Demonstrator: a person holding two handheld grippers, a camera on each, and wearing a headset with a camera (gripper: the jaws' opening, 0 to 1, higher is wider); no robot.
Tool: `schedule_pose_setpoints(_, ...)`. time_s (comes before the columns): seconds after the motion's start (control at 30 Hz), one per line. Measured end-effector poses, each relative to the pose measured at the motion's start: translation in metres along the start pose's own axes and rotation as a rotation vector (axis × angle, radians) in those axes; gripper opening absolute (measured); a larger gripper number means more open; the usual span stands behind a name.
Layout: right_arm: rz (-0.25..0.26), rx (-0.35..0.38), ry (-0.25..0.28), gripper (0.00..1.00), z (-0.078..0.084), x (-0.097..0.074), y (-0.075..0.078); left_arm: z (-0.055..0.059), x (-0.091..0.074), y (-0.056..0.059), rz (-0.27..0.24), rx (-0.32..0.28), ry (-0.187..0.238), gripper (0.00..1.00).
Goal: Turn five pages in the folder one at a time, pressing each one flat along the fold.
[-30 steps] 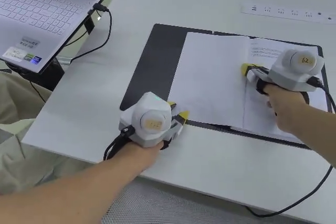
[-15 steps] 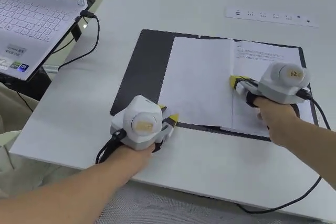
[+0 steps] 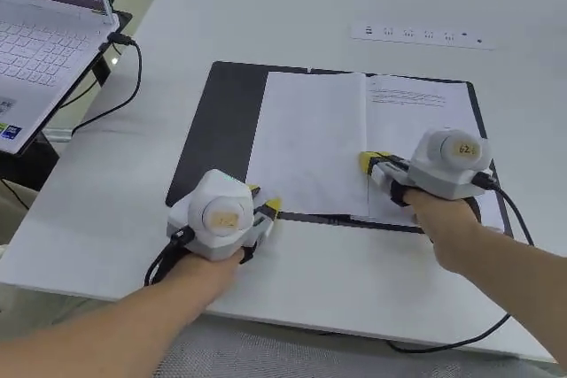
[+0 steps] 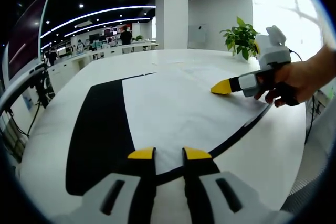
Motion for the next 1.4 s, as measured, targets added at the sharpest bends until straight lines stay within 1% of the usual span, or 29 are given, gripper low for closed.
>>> schedule_pose_setpoints(0.17, -0.004, -0.001, -0.016, 0.00, 0.012, -0.008, -0.006, 0.000, -0.001, 0.000, 0.000, -0.001, 0.001, 0.18)
schedule_pose_setpoints(0.23, -0.007, 0.004, -0.020, 0.00, 0.011, -0.007, -0.004, 0.000, -0.001, 0.000, 0.000, -0.001, 0.001, 0.18)
schedule_pose_setpoints(0.37, -0.014, -0.007, -0.026, 0.00, 0.021, -0.014, -0.007, -0.001, -0.002, 0.000, 0.000, -0.002, 0.001, 0.18)
schedule_pose_setpoints(0.6, -0.014, 0.025, -0.025, 0.00, 0.038, -0.031, -0.012, -0.001, -0.003, 0.001, 0.000, -0.003, 0.002, 0.18)
schedule_pose_setpoints(0.67, -0.013, 0.039, -0.023, 0.00, 0.043, -0.037, -0.013, -0.001, -0.003, 0.001, -0.001, -0.003, 0.002, 0.18)
schedule_pose_setpoints(0.77, -0.013, 0.082, -0.019, 0.00, 0.049, -0.044, -0.013, -0.001, -0.003, 0.001, 0.000, -0.002, 0.003, 0.18)
schedule_pose_setpoints(0.83, -0.010, 0.088, -0.019, 0.00, 0.051, -0.047, -0.014, -0.001, -0.003, 0.001, 0.000, -0.001, 0.002, 0.18)
schedule_pose_setpoints(0.97, -0.016, 0.137, -0.042, 0.00, 0.059, -0.055, -0.018, -0.002, -0.003, 0.001, -0.001, -0.003, -0.001, 0.18)
schedule_pose_setpoints(1.0, -0.019, 0.199, -0.063, 0.00, 0.062, -0.058, -0.020, -0.002, -0.003, 0.001, -0.001, -0.005, -0.002, 0.18)
schedule_pose_setpoints(1.03, -0.024, 0.210, -0.075, 0.00, 0.064, -0.060, -0.021, -0.002, -0.003, 0.001, -0.001, -0.007, -0.003, 0.18)
schedule_pose_setpoints(1.07, -0.025, 0.199, -0.080, 0.00, 0.064, -0.062, -0.021, -0.002, -0.003, 0.001, -0.001, -0.007, -0.004, 0.18)
schedule_pose_setpoints(1.1, -0.022, 0.197, -0.102, 0.00, 0.066, -0.065, -0.022, -0.002, -0.003, 0.001, -0.001, -0.008, -0.006, 0.18)
schedule_pose_setpoints(1.13, -0.027, 0.192, -0.110, 0.00, 0.067, -0.069, -0.024, -0.002, -0.003, 0.000, -0.002, -0.012, -0.010, 0.18)
schedule_pose_setpoints(1.17, -0.038, 0.191, -0.104, 0.00, 0.065, -0.073, -0.026, -0.002, -0.003, 0.000, -0.003, -0.014, -0.013, 0.18)
schedule_pose_setpoints(1.27, -0.072, 0.234, -0.104, 0.00, 0.058, -0.088, -0.036, -0.003, -0.002, -0.003, -0.013, -0.034, -0.032, 0.15)
schedule_pose_setpoints(1.3, -0.097, 0.241, -0.097, 0.00, 0.052, -0.096, -0.042, -0.004, -0.002, -0.005, -0.015, -0.066, -0.049, 0.13)
schedule_pose_setpoints(1.33, -0.120, 0.240, -0.090, 0.00, 0.049, -0.100, -0.046, -0.005, -0.002, -0.006, -0.009, -0.105, -0.060, 0.12)
schedule_pose_setpoints(1.37, -0.131, 0.243, -0.089, 0.00, 0.043, -0.109, -0.050, -0.007, -0.002, -0.006, 0.010, -0.182, -0.065, 0.13)
schedule_pose_setpoints(1.4, -0.139, 0.241, -0.081, 0.00, 0.039, -0.114, -0.053, -0.009, -0.002, -0.006, 0.024, -0.245, -0.066, 0.15)
Point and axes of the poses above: the centre of the closed fingertips' face, and the gripper's own axes: x roughly forward along the fingers, y roughly to its right, z roughly out of its underside, the point moved 6 cm from there along -x, roughly backward along the fingers, and after that the axes turned 14 degrees about x, right-handed, at the moved point
